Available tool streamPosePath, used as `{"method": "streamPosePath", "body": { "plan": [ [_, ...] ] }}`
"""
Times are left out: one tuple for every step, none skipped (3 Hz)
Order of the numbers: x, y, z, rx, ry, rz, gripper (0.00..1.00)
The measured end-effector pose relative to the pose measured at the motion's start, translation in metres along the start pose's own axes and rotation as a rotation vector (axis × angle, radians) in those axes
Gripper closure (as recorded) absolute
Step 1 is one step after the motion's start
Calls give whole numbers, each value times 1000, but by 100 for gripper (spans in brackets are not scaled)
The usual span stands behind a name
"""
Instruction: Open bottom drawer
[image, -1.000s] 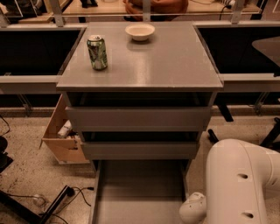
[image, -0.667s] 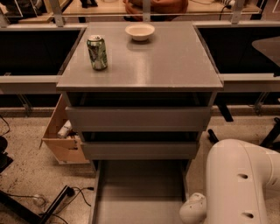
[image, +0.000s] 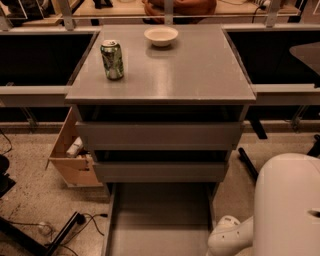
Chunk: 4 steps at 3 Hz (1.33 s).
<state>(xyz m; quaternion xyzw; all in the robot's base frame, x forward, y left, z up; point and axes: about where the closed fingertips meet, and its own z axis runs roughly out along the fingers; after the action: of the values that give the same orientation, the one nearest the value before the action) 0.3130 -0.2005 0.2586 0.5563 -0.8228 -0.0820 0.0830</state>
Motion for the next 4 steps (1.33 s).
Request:
{"method": "streamPosePath", "body": {
  "plan": [
    [-3, 43, -52, 21, 13, -47, 0],
    [-5, 93, -118, 47, 33, -19, 0],
    [-9, 111, -171, 105, 14, 34, 0],
    [-18, 115, -237, 197, 4, 78, 0]
  ]
}}
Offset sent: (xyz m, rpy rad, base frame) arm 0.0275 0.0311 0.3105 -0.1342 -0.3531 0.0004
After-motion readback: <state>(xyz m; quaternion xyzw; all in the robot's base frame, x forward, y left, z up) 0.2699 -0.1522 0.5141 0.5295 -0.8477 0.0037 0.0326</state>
